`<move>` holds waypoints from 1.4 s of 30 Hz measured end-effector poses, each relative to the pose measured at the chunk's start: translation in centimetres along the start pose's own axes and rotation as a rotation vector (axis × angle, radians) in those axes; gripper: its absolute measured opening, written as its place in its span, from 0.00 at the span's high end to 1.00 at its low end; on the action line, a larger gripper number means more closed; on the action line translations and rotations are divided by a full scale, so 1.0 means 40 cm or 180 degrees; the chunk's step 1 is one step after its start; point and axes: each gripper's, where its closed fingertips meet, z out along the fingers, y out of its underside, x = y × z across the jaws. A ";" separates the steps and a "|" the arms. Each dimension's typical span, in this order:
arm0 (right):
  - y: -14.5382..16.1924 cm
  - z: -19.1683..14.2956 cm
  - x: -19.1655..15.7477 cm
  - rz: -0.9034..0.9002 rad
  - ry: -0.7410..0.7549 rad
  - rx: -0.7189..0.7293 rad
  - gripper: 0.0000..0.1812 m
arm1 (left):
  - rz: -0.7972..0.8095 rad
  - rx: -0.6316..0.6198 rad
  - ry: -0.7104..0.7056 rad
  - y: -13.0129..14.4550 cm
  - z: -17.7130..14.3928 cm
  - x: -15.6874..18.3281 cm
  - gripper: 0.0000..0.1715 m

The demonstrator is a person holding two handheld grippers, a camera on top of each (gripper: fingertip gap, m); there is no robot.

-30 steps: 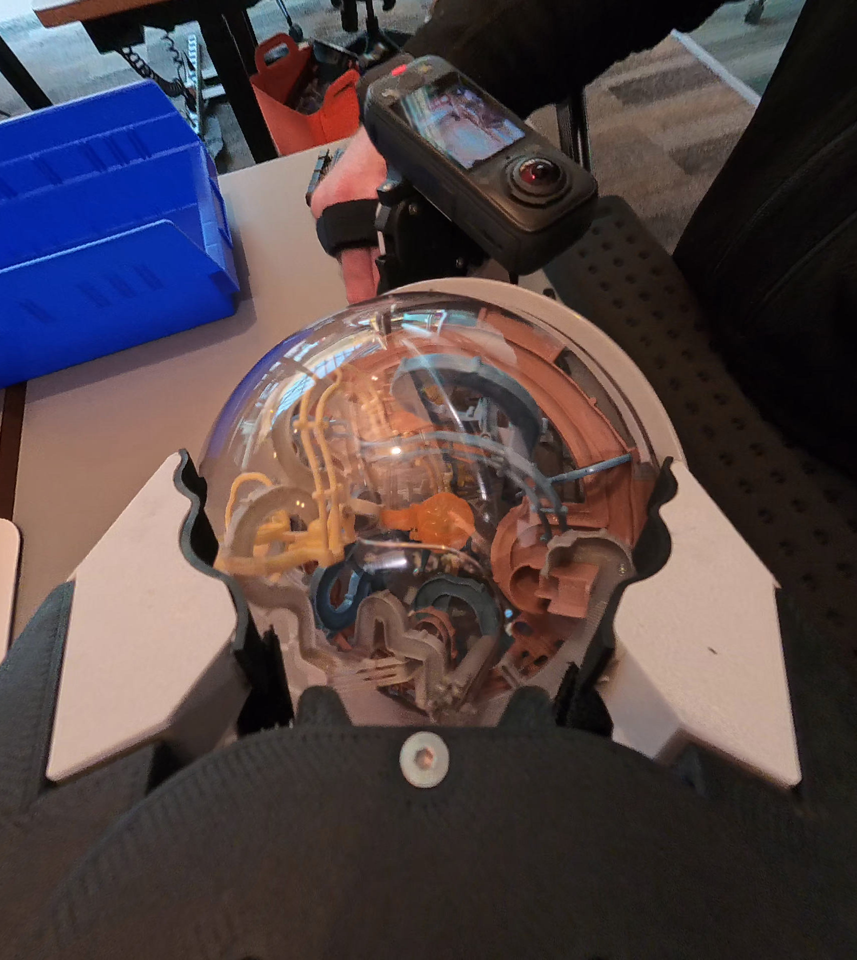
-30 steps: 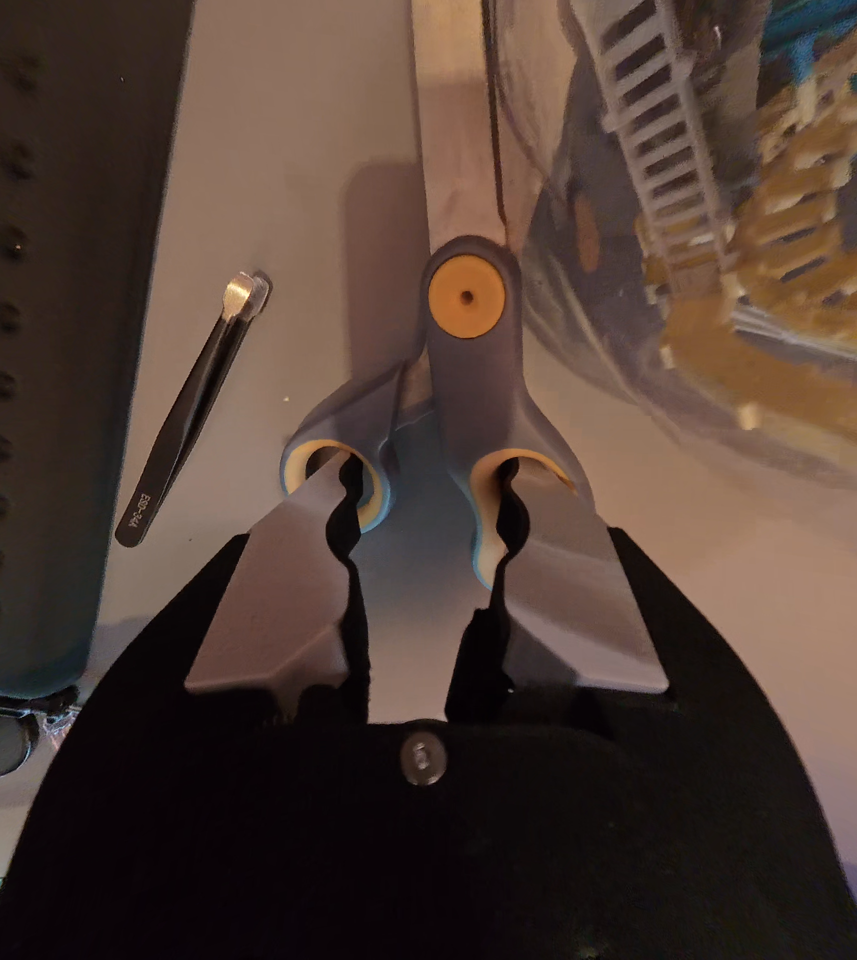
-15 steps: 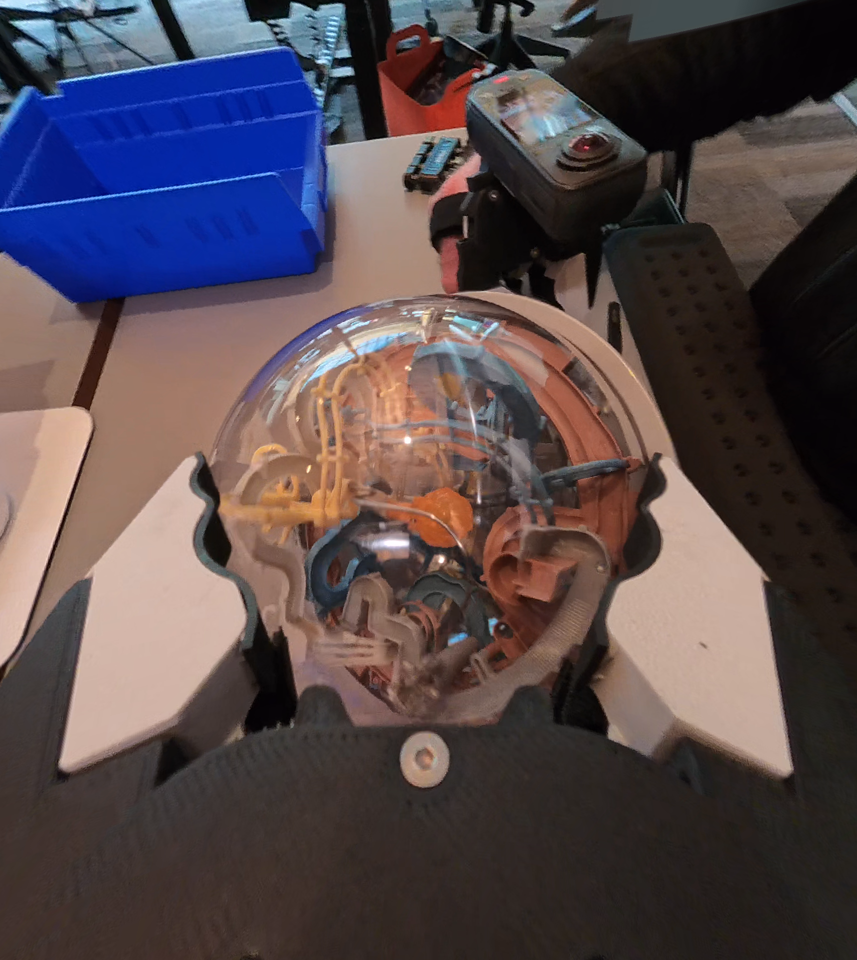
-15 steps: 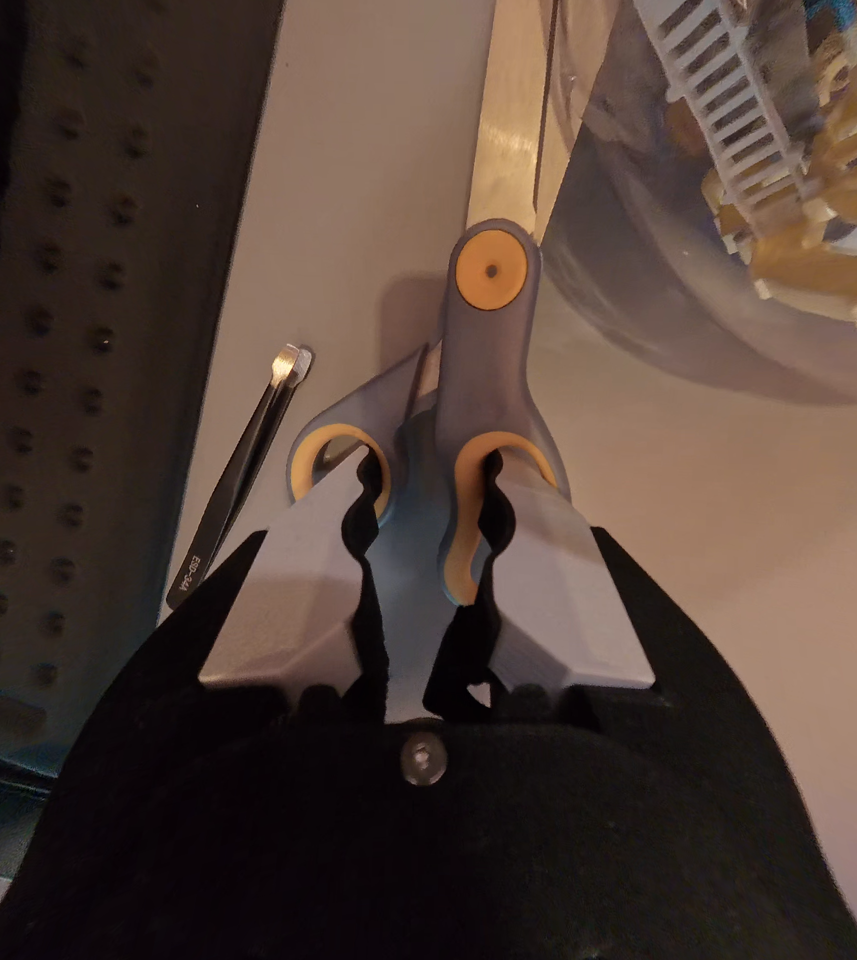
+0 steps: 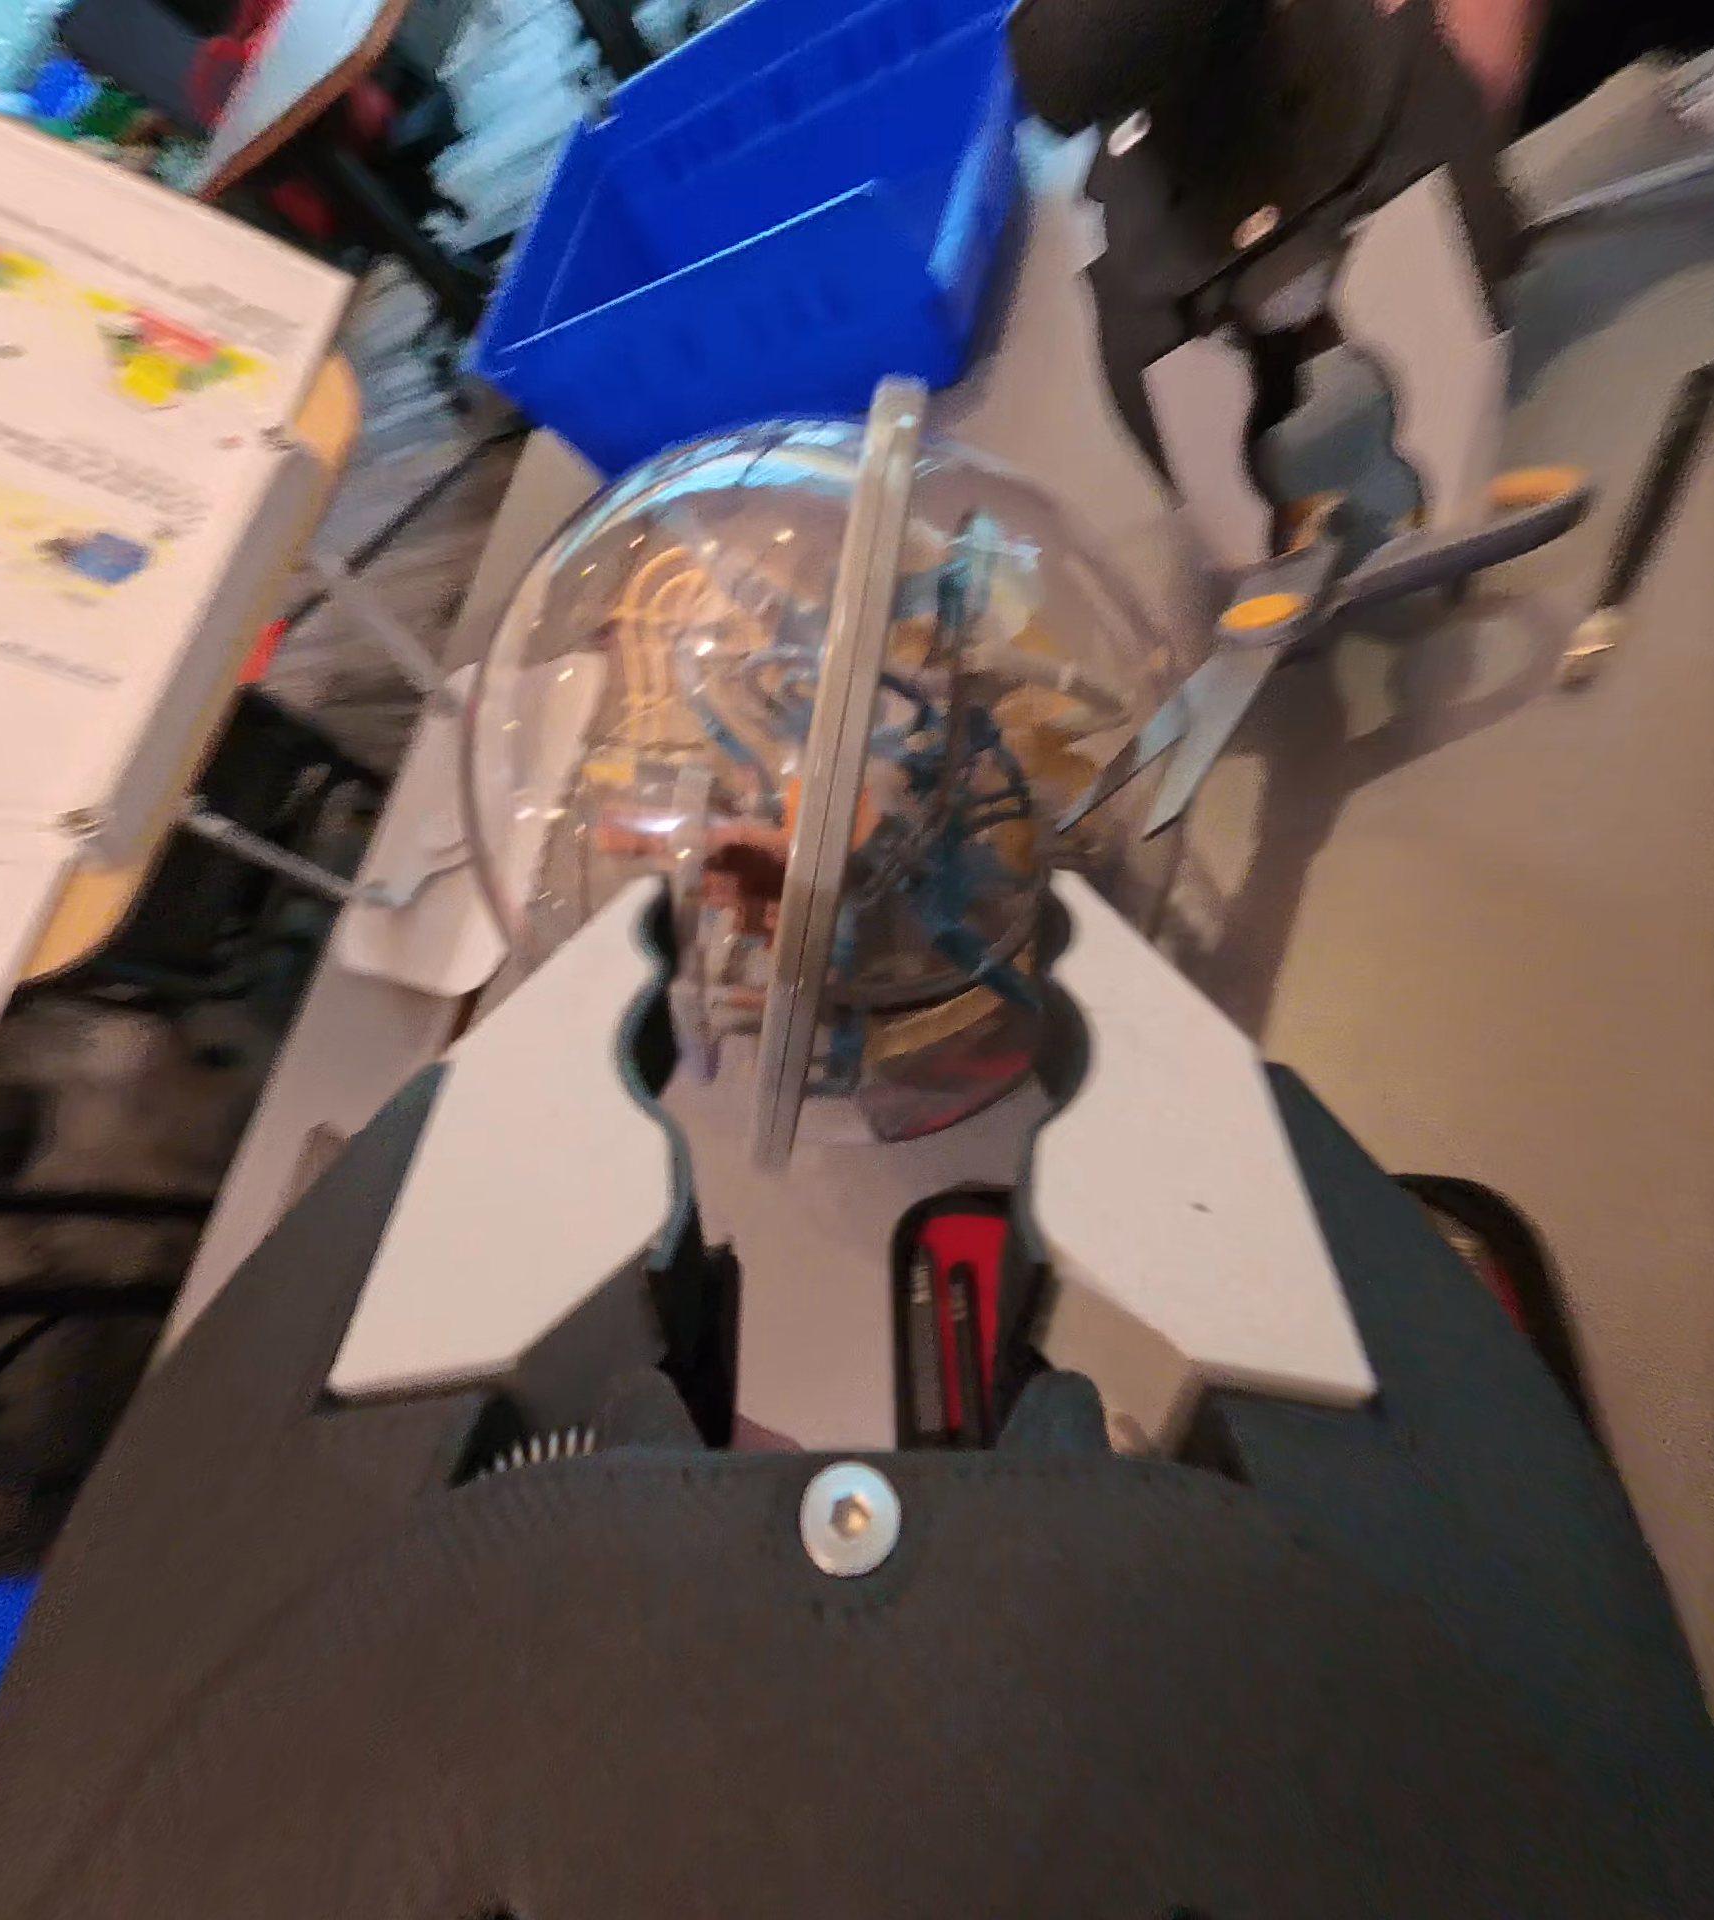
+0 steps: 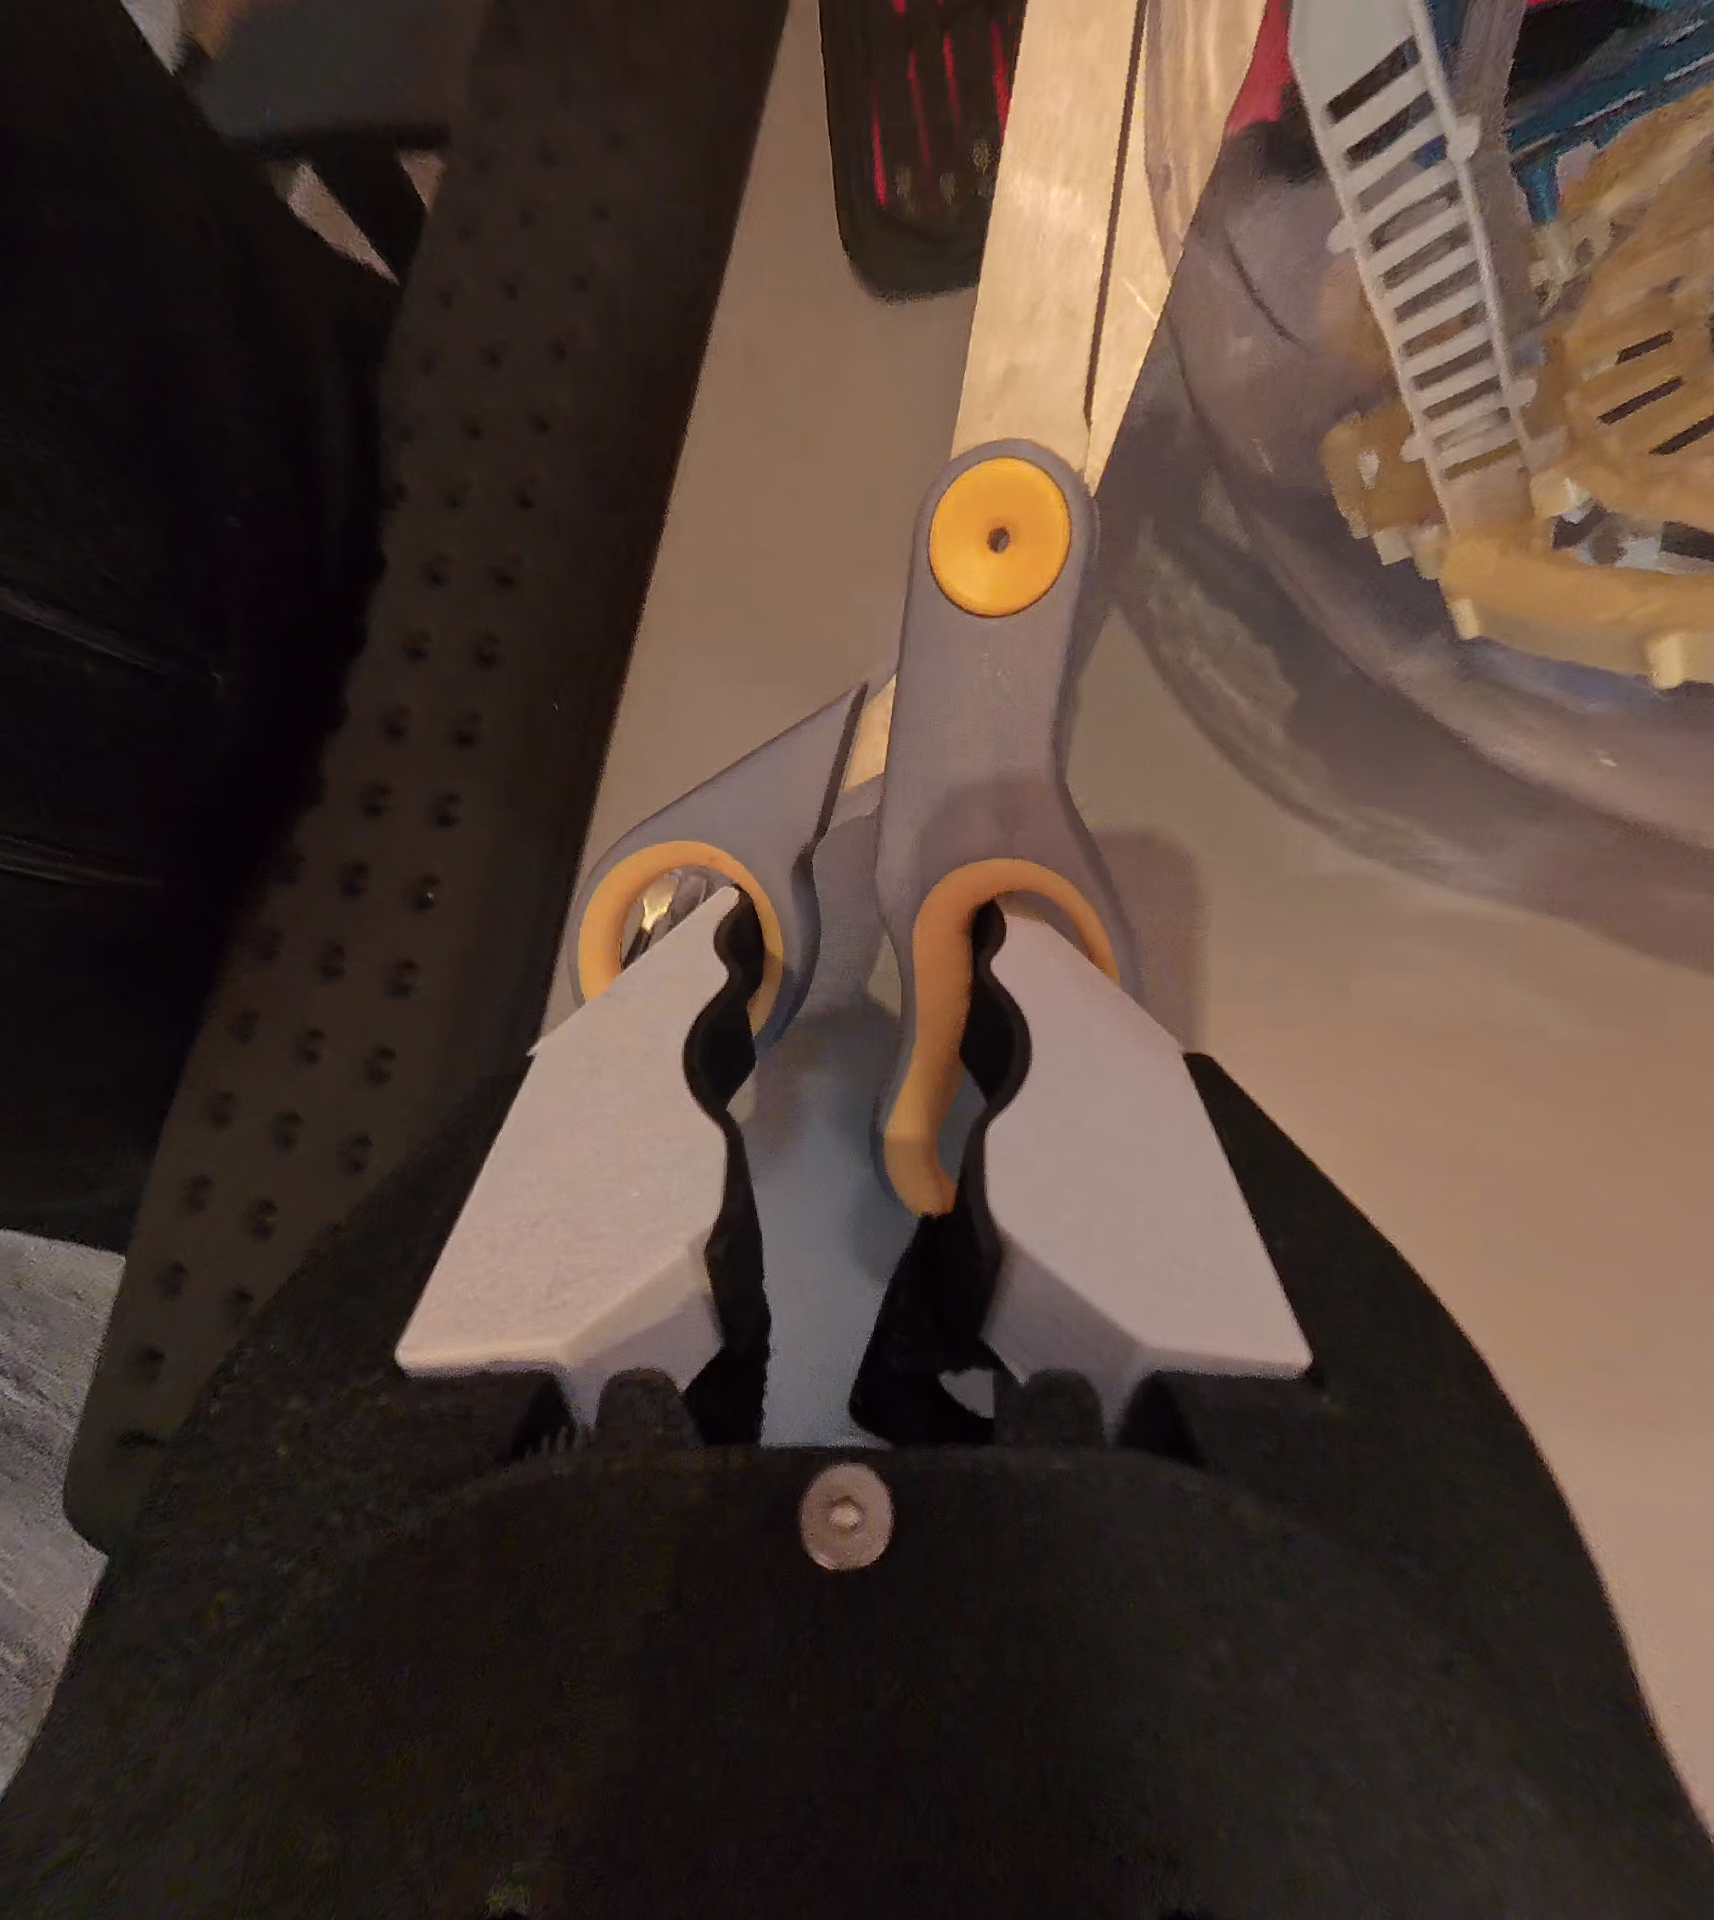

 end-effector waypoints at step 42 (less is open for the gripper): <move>-0.139 0.002 0.147 0.0839 0.0391 0.1076 0.80 | -0.2742 0.0791 0.0130 -0.018 0.158 0.168 0.50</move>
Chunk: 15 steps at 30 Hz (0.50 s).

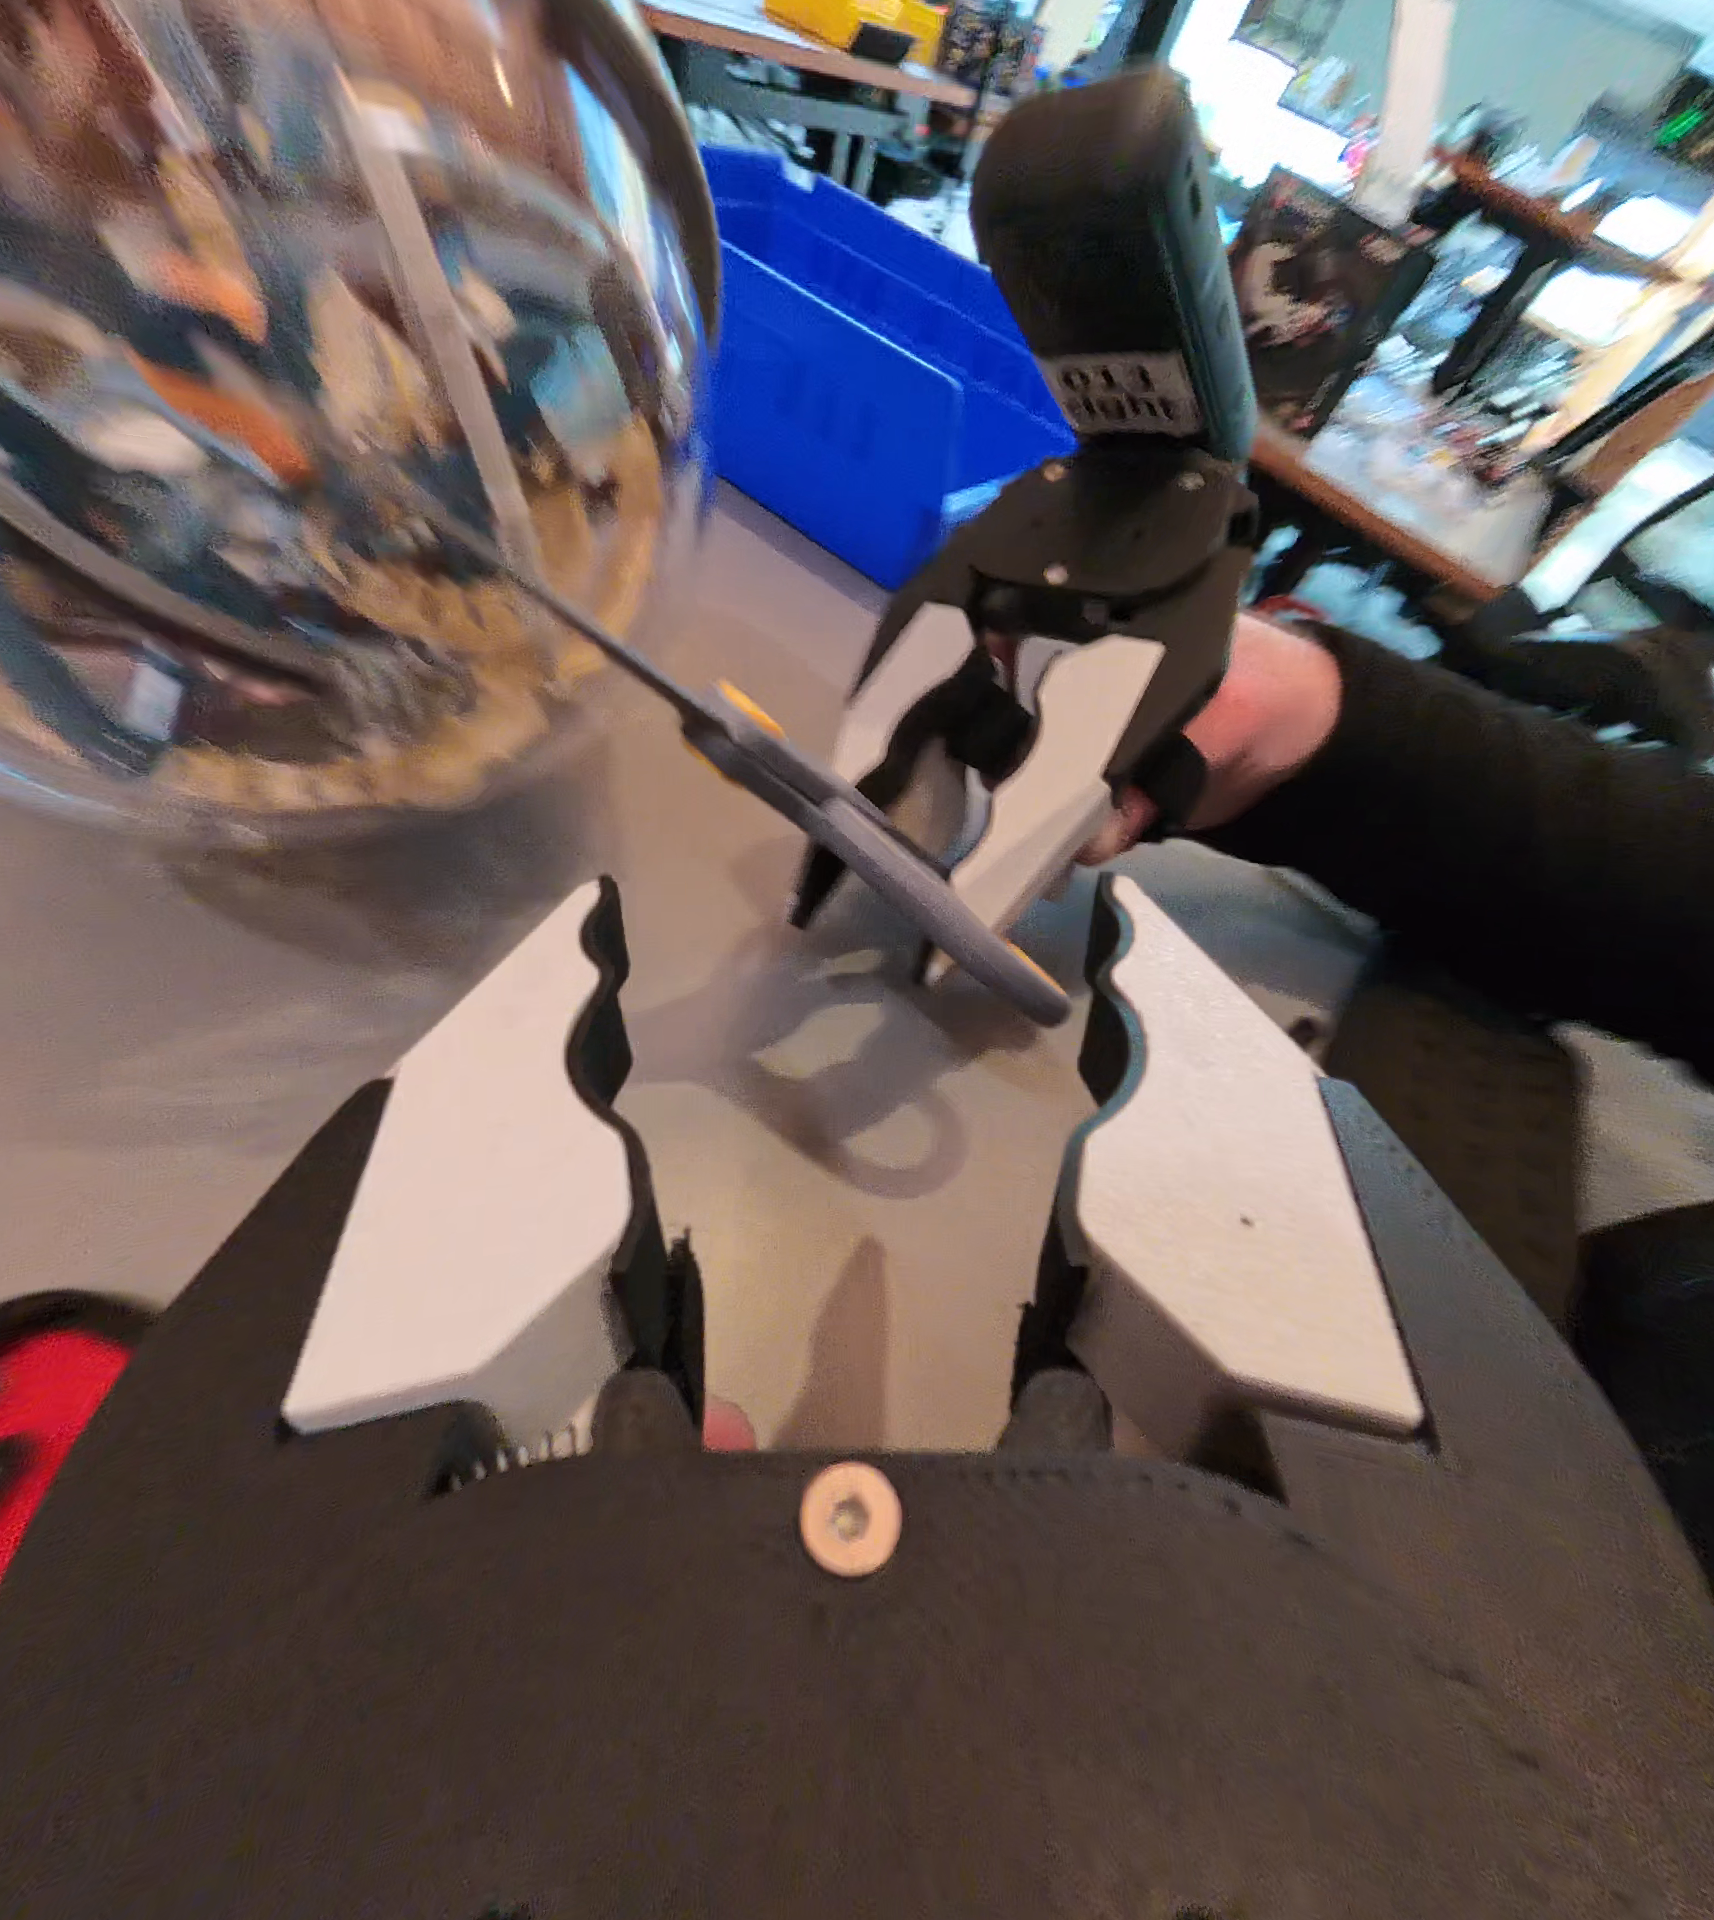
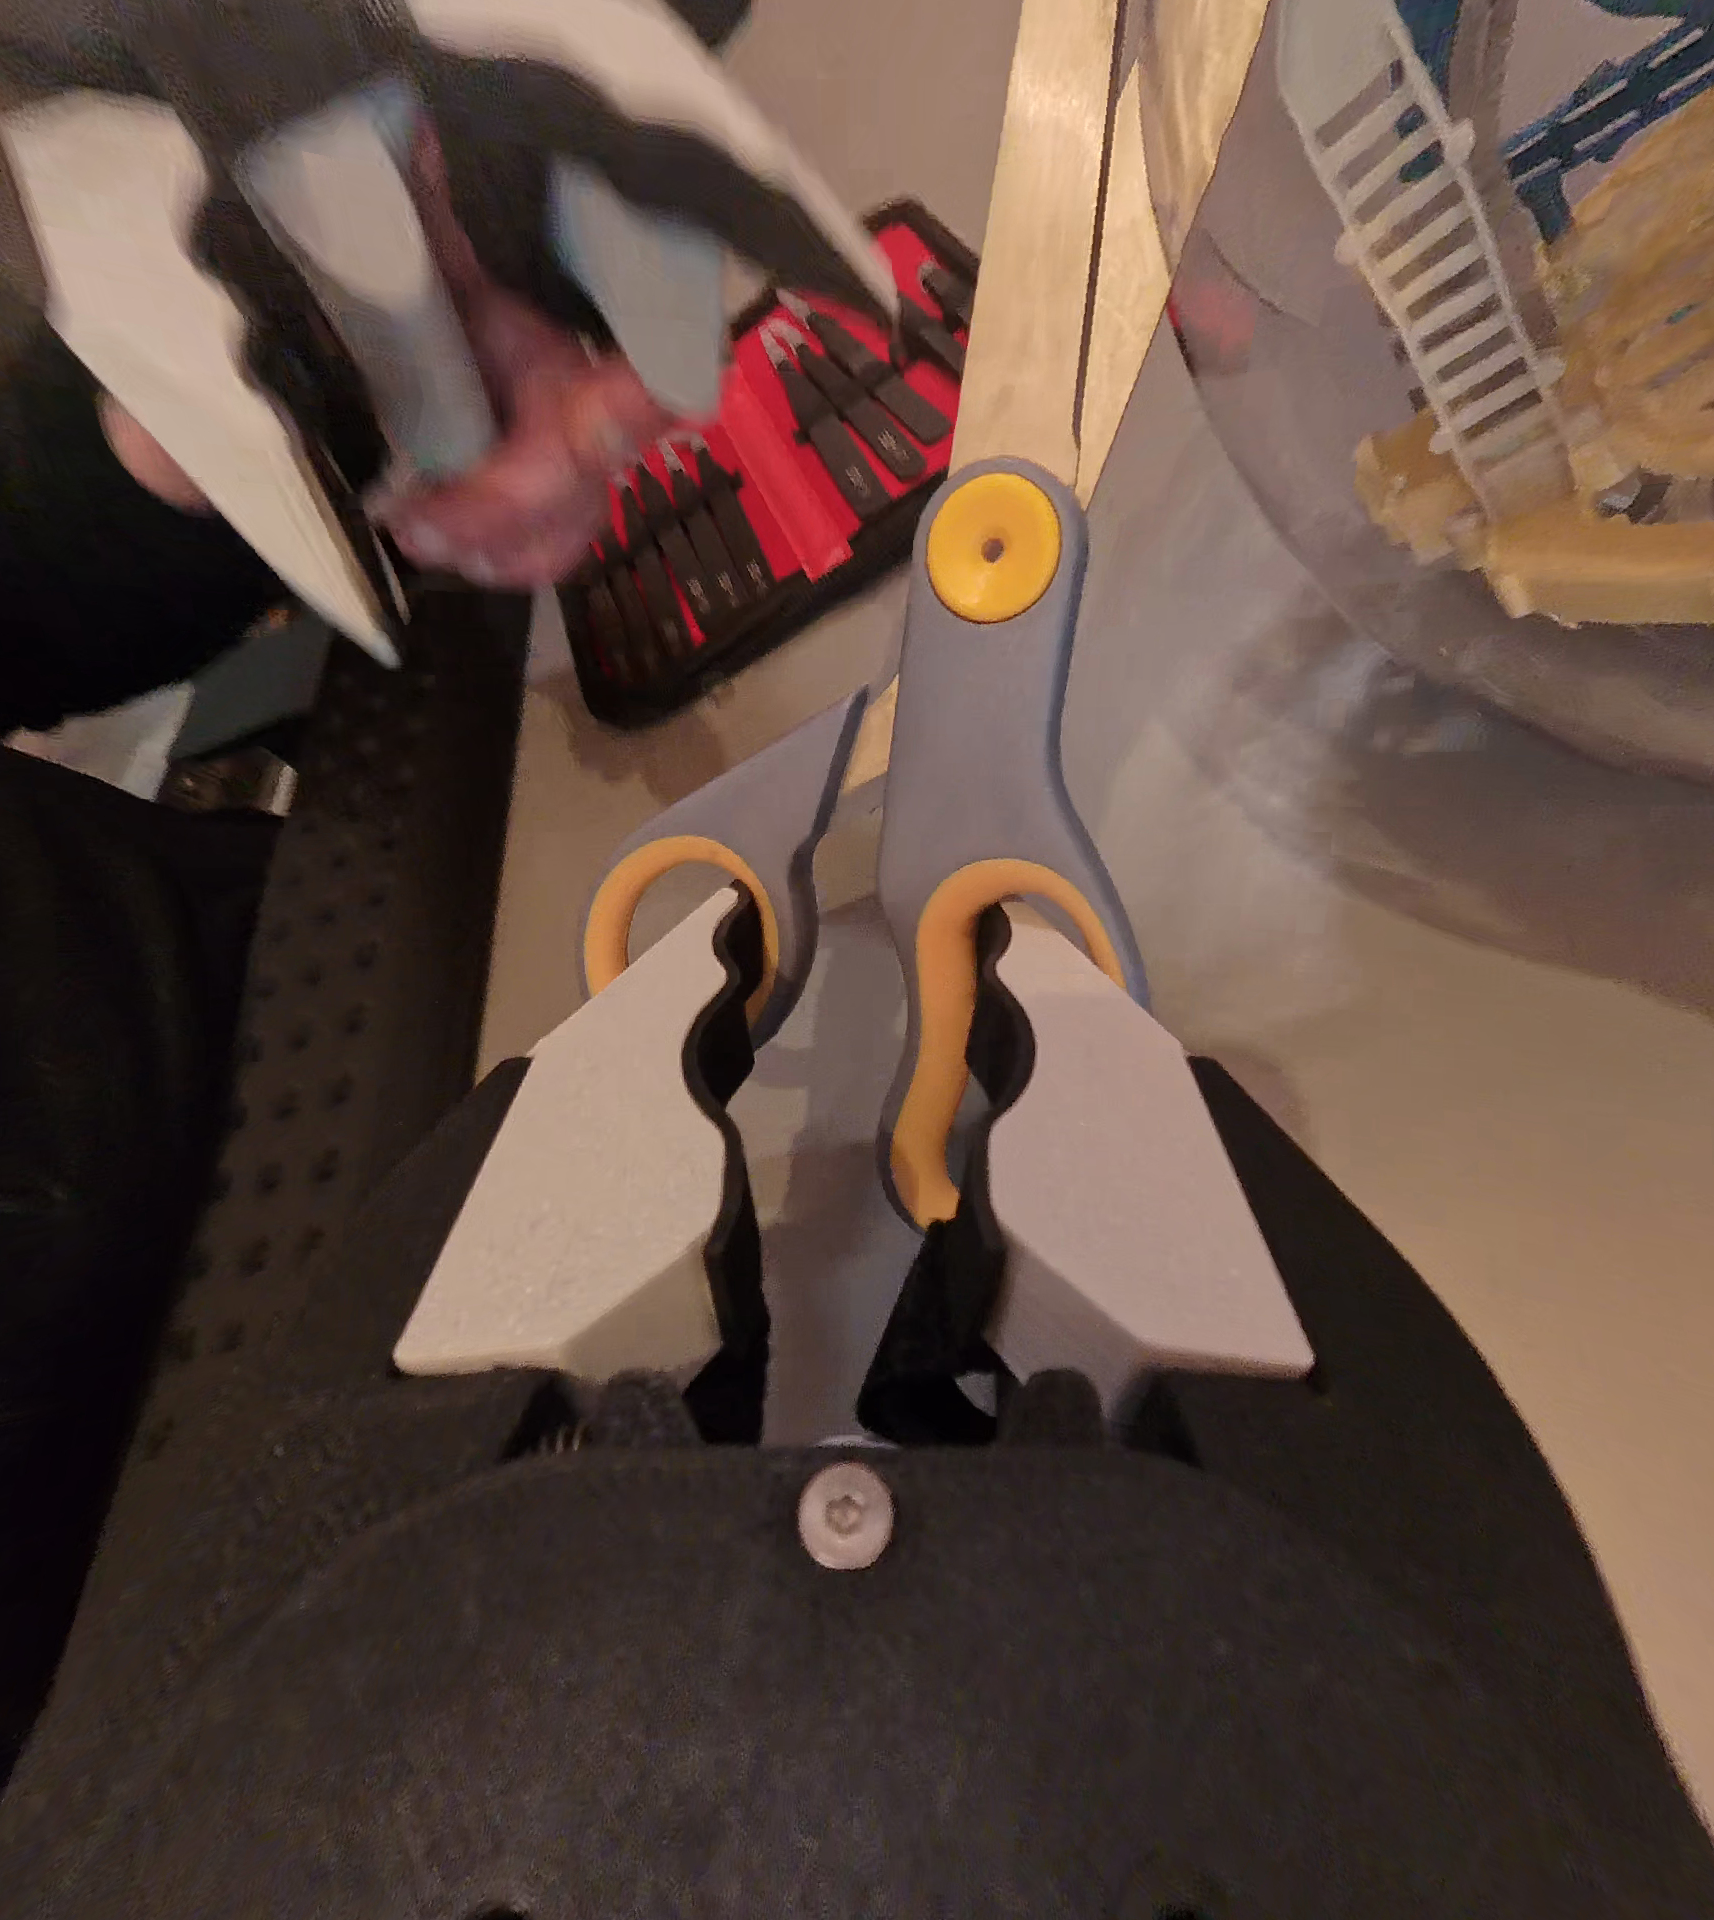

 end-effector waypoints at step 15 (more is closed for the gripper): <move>-0.148 -0.029 -0.105 0.0411 -0.0909 0.1005 0.81 | -0.0607 0.0568 0.1227 -0.067 0.119 0.123 0.32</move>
